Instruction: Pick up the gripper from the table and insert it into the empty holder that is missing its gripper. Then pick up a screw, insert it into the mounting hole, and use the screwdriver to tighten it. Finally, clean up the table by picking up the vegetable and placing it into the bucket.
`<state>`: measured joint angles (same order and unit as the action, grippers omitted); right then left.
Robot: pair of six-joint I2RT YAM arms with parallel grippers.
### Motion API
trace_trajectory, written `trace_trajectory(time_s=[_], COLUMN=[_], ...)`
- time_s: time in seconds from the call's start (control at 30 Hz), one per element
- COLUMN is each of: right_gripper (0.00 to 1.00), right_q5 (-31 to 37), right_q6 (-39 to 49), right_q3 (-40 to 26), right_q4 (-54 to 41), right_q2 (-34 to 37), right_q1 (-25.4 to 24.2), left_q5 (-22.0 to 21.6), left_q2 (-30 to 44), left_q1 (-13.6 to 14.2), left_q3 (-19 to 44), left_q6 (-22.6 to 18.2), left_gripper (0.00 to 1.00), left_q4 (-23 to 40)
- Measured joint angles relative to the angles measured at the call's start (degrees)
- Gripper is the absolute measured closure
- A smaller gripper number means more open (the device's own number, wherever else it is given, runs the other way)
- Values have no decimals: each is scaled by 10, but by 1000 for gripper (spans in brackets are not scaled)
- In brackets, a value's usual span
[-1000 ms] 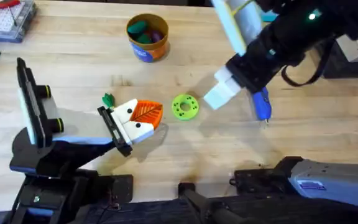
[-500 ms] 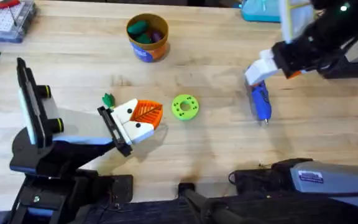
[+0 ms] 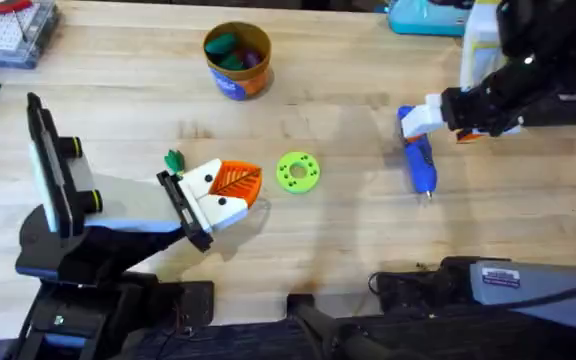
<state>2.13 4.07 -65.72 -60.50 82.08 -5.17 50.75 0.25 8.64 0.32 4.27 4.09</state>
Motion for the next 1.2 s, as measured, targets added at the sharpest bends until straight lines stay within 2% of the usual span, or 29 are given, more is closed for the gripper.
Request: trace_trajectory(time_s=[0.17, 0.43, 0.83, 0.9, 0.93, 1.1, 1.2], right_gripper=[13, 13, 34, 87, 143, 575, 906], right_q5=[-10, -10, -8, -6, -6, -6, -9], right_q6=[28, 50, 53, 54, 56, 58, 60], right_q3=[6, 7, 7, 7, 7, 7, 7], right_q4=[49, 125, 138, 140, 141, 147, 151], right_q2=[34, 128, 183, 183, 183, 183, 183], right_q1=[0, -1, -20, -20, -20, -20, -20], left_q5=[0, 0, 0, 0, 0, 0, 0], left_q2=[0, 0, 0, 0, 0, 0, 0], left_q1=[0, 0, 0, 0, 0, 0, 0], left_q3=[0, 0, 0, 0, 0, 0, 0], left_q6=[0, 0, 0, 0, 0, 0, 0], left_gripper=[997, 997, 997, 997, 997, 997, 997], left_q4=[1, 1, 1, 1, 1, 1, 1])
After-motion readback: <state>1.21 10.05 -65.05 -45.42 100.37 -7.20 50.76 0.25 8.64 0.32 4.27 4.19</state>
